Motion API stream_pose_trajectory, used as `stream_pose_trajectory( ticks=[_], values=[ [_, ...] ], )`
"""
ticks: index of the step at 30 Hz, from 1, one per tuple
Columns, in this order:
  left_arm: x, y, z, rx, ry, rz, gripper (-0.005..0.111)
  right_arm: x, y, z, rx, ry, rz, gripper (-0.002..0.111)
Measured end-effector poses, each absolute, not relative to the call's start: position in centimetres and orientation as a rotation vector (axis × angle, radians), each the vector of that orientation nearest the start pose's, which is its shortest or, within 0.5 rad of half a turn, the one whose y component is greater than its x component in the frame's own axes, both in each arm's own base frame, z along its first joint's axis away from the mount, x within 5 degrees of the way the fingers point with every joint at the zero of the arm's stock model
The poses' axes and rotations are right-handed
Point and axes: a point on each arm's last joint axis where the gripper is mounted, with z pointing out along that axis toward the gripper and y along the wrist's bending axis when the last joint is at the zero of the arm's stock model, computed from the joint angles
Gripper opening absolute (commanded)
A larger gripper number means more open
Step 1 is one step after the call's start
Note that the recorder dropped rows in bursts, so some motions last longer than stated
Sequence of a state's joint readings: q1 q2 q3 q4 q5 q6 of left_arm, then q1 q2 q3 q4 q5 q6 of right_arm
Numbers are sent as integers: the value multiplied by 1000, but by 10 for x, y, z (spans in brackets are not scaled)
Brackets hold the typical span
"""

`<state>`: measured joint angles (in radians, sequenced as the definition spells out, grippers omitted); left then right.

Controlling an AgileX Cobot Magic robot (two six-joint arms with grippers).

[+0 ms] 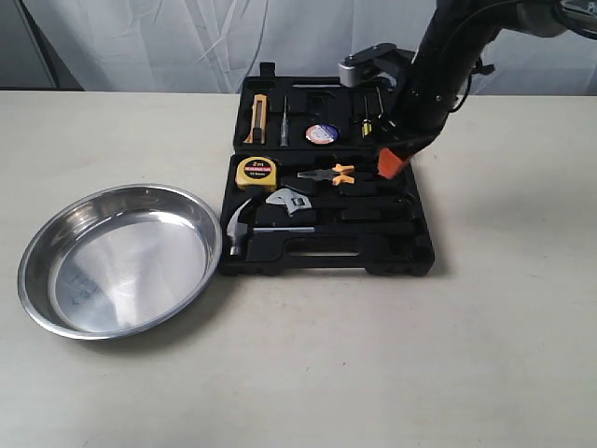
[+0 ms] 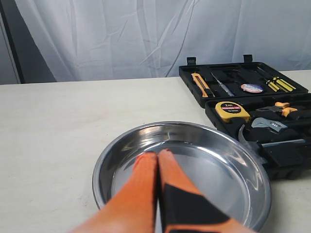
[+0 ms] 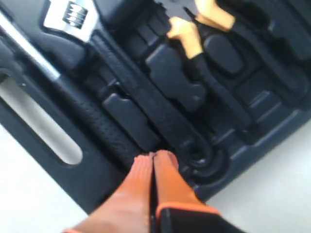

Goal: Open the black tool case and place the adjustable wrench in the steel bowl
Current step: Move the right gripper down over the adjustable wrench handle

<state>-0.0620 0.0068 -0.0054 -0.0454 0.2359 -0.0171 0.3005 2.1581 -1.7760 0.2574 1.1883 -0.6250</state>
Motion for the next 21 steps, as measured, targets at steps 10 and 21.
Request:
stream_pose_trajectory(
  ticks=[10,21],
  values=[
    [56,-4,193,8,1722,-100,0,387,236,199,-1431,2530,387,-1],
    [56,-4,193,8,1722,-100,0,396,258,205,-1217,2413,452,-1]
  ],
)
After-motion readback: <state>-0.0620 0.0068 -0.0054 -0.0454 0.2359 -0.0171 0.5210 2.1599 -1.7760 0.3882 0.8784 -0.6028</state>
